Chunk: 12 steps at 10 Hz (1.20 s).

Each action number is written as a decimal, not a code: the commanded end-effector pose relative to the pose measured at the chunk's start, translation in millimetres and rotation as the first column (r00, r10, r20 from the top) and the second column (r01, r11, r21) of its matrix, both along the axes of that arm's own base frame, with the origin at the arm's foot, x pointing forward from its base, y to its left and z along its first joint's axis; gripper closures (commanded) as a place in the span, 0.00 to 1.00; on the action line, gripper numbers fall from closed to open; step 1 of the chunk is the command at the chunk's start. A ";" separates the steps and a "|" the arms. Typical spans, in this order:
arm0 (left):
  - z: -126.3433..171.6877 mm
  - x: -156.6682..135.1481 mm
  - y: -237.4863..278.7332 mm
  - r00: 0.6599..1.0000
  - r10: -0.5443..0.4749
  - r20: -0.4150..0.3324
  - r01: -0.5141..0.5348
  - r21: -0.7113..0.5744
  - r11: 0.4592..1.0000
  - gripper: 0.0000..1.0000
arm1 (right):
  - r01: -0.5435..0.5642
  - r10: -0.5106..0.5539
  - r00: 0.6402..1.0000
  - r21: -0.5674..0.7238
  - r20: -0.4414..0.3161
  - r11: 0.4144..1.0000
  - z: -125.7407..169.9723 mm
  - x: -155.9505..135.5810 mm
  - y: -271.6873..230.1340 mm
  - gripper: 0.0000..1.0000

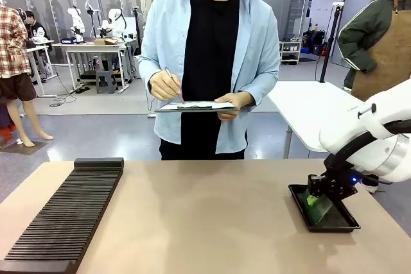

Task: Inspect the PCB.
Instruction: Place the Blank PCB in the ESD tray.

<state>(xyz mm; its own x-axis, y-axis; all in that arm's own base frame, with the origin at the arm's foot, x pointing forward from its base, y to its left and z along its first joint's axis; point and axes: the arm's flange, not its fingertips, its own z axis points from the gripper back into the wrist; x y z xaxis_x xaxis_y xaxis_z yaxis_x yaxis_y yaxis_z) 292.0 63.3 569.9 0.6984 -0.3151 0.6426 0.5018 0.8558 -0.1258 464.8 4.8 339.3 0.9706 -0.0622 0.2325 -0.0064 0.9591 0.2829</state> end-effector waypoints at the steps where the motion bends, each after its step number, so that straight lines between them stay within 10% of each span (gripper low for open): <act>1: 0.6 -0.7 -1.3 1.000 0.017 -0.018 -0.017 0.010 1.000 0.00 | 0.030 -0.030 1.000 -0.026 -0.007 0.999 9.1 0.1 2.6 0.03; 12: 0.6 -0.7 -1.3 1.000 0.017 -0.018 -0.017 0.010 1.000 0.00 | 0.023 -0.020 0.999 -0.053 0.048 0.998 19.9 0.5 -4.5 0.00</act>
<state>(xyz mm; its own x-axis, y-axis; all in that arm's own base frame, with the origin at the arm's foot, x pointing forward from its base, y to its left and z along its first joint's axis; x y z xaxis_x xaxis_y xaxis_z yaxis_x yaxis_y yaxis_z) 292.0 63.3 569.9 0.6984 -0.3151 0.6426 0.5018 0.8558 -0.1258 464.4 0.3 358.3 0.9582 -0.0672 0.2782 0.0028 0.9742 0.2257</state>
